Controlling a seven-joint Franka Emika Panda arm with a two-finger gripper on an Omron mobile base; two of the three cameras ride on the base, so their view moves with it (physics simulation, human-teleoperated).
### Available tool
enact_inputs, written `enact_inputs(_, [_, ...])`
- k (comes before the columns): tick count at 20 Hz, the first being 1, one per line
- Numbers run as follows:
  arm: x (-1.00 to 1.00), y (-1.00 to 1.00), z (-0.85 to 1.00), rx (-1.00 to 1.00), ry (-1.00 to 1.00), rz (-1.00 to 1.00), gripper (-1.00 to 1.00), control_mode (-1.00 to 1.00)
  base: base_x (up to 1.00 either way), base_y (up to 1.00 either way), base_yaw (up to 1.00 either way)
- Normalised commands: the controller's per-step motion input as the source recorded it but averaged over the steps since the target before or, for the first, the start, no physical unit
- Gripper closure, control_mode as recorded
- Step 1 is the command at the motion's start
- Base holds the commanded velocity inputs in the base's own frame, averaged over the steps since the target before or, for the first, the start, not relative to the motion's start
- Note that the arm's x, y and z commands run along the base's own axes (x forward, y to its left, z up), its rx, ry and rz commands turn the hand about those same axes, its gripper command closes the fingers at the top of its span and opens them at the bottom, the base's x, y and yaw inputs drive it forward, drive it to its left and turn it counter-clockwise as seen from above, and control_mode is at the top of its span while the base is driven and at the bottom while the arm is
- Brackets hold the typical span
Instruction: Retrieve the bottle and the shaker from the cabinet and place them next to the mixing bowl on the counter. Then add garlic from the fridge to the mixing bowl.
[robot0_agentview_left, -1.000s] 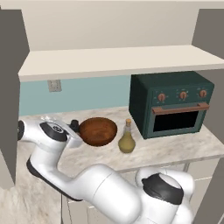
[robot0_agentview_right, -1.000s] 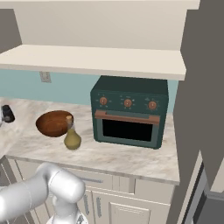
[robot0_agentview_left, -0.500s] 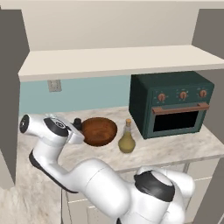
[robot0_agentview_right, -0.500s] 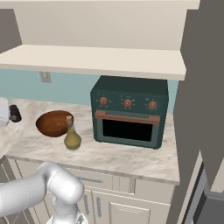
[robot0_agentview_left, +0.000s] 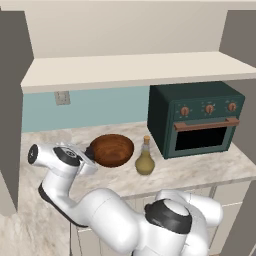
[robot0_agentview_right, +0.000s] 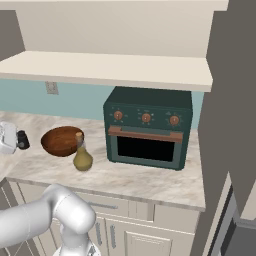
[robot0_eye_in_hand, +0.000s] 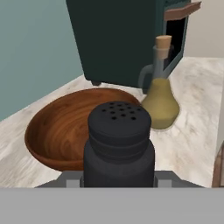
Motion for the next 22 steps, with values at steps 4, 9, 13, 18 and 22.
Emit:
enact_inputs(4, [0.18, 0.0, -0.15, -0.02, 0.02, 0.0, 1.0, -1.0, 0.0, 0.0, 0.0])
enact_inputs(9, [0.19, 0.01, -0.06, 0.0, 0.08, 0.0, 1.0, -1.0, 0.0, 0.0, 0.0])
enact_inputs(13, [0.17, 0.18, -0.01, 0.0, 0.11, 0.0, 1.0, -1.0, 0.0, 0.0, 0.0])
enact_inputs(18, [0.26, 0.22, -0.03, -0.02, 0.09, 0.0, 1.0, -1.0, 0.0, 0.0, 0.0])
enact_inputs(22, [0.33, 0.17, -0.07, -0.03, 0.04, 0.0, 1.0, -1.0, 0.0, 0.0, 0.0])
